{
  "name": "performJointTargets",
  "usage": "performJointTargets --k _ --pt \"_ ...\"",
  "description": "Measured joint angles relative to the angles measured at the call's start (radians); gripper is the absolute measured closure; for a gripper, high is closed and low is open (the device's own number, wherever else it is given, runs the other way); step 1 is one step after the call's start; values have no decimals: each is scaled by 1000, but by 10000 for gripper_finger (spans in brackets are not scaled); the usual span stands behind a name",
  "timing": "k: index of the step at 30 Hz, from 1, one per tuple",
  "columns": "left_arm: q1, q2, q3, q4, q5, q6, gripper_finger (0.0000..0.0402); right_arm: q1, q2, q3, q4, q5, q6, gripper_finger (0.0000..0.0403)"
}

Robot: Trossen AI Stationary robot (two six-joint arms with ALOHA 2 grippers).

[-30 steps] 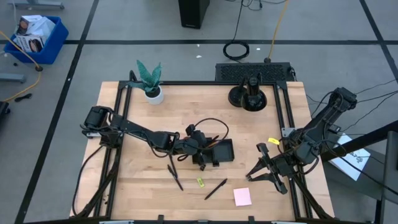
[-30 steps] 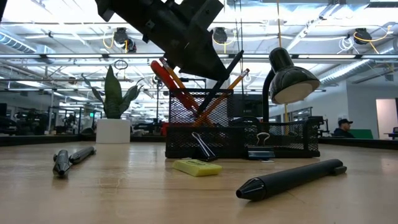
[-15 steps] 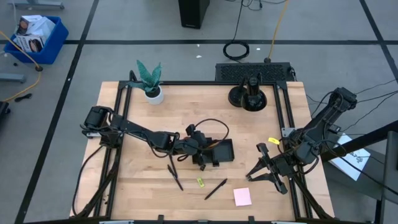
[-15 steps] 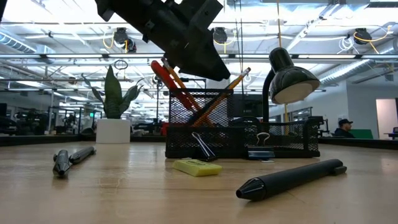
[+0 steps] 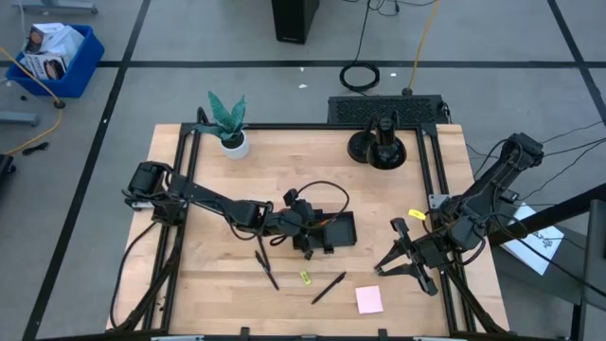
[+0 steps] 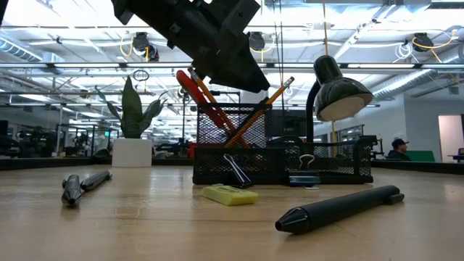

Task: Pick and place office supplies into organizer
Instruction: Put the bottom left black pen into the black desk organizer

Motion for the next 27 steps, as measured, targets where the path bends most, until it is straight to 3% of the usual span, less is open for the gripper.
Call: performJointTargets --k 13,18,27 --pt "-34 -312 1 -31 -27 132 314 0 0 0 0 0 -4 314" --pt "-125 -382 1 -108 -27 103 314 0 0 0 0 0 -6 314" --pt "-328 -396 1 -173 -56 -19 314 0 0 0 0 0 -32 314"
